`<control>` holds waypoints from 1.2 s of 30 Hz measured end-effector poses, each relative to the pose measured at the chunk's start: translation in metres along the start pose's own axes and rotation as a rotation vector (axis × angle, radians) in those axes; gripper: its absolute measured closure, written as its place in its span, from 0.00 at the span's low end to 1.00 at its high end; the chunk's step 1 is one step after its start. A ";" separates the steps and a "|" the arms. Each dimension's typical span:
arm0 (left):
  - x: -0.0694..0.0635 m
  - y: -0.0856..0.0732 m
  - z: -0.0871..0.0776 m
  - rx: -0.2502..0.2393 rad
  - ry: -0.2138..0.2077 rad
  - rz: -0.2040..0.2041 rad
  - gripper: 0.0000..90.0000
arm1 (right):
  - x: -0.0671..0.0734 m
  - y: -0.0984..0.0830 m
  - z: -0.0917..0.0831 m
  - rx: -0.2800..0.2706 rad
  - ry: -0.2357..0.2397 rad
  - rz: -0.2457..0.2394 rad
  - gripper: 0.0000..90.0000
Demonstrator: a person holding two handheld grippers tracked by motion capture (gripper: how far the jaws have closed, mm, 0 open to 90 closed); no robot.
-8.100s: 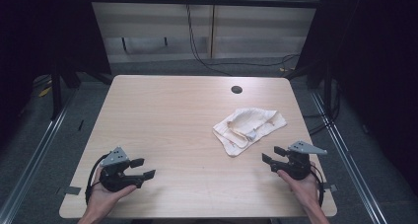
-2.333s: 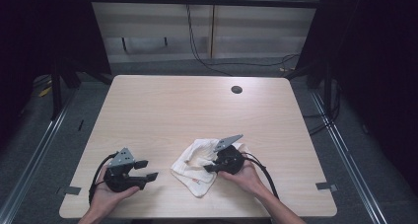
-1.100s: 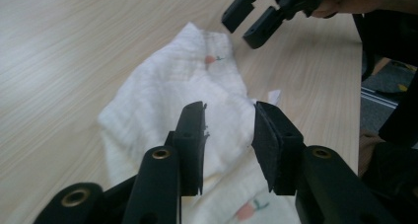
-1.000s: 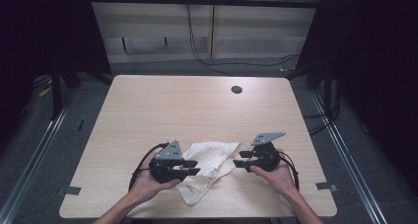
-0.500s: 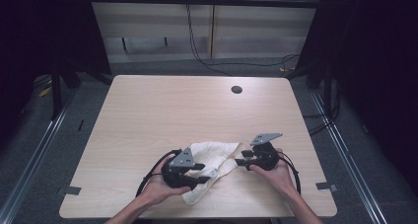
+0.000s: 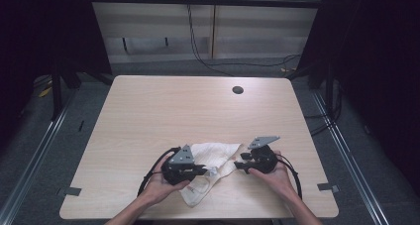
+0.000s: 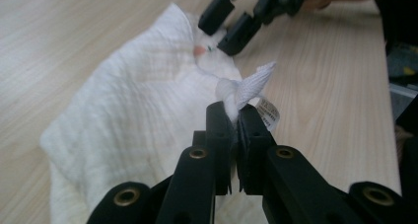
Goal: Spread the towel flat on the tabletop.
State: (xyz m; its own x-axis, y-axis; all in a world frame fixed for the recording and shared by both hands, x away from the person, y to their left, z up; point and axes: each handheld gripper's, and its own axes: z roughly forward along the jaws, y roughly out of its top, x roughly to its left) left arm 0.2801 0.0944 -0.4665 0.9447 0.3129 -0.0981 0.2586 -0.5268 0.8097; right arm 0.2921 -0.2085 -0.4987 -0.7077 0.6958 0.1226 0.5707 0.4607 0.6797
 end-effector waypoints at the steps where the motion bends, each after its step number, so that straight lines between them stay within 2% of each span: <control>1: 0.001 0.000 -0.004 -0.025 0.015 -0.023 0.95 | 0.001 0.000 0.001 -0.006 -0.006 -0.028 0.62; 2: 0.003 0.001 -0.008 -0.039 0.015 -0.033 0.95 | 0.002 -0.001 0.001 -0.007 -0.015 -0.042 0.63; 3: 0.005 0.001 -0.013 -0.054 -0.001 -0.047 0.95 | 0.001 -0.001 0.000 -0.009 -0.012 -0.034 0.64; 7: 0.011 -0.004 -0.023 -0.060 0.020 -0.061 0.95 | 0.001 -0.001 -0.001 -0.010 -0.001 -0.023 0.65; 9: 0.014 -0.005 -0.028 -0.068 0.025 -0.070 0.95 | 0.003 0.001 -0.007 -0.039 0.024 -0.031 0.69; 12: 0.017 -0.006 -0.034 -0.083 0.037 -0.079 0.96 | 0.005 0.002 -0.020 -0.068 0.028 -0.040 0.78; 13: 0.018 -0.005 -0.036 -0.089 0.041 -0.081 0.95 | 0.005 0.001 -0.024 -0.081 0.012 -0.038 0.79; 16: 0.021 -0.006 -0.039 -0.100 0.051 -0.091 0.95 | -0.002 -0.003 -0.038 -0.140 -0.007 -0.006 0.80; 19: 0.025 -0.006 -0.041 -0.107 0.061 -0.101 0.95 | -0.013 -0.007 -0.043 -0.163 -0.014 0.045 0.76; 21: 0.026 -0.007 -0.041 -0.109 0.064 -0.109 0.95 | -0.020 -0.010 -0.040 -0.157 -0.014 0.067 0.74; 24: 0.028 -0.006 -0.041 -0.111 0.068 -0.106 0.95 | -0.028 -0.011 -0.033 -0.131 -0.013 0.073 0.69; 25: 0.028 -0.006 -0.041 -0.110 0.063 -0.109 0.95 | -0.030 -0.011 -0.030 -0.128 0.004 0.076 0.68; 27: 0.028 -0.008 -0.042 -0.102 0.065 -0.102 0.95 | -0.031 -0.011 -0.025 -0.115 -0.004 0.076 0.67; 32: 0.033 -0.010 -0.045 -0.114 0.081 -0.119 0.95 | -0.031 -0.014 -0.014 -0.084 -0.027 0.049 0.63; 34: 0.035 -0.008 -0.047 -0.129 0.089 -0.127 0.95 | -0.032 -0.014 -0.012 -0.100 0.000 0.066 0.63; 36: 0.038 -0.008 -0.049 -0.136 0.088 -0.134 0.95 | -0.030 -0.013 -0.010 -0.102 -0.001 0.064 0.63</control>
State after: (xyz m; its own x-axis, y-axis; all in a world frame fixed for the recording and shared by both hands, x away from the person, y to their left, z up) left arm 0.3038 0.1486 -0.4481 0.8811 0.4436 -0.1642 0.3455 -0.3665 0.8639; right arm 0.3018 -0.2412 -0.5045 -0.6708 0.7226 0.1670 0.5690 0.3570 0.7409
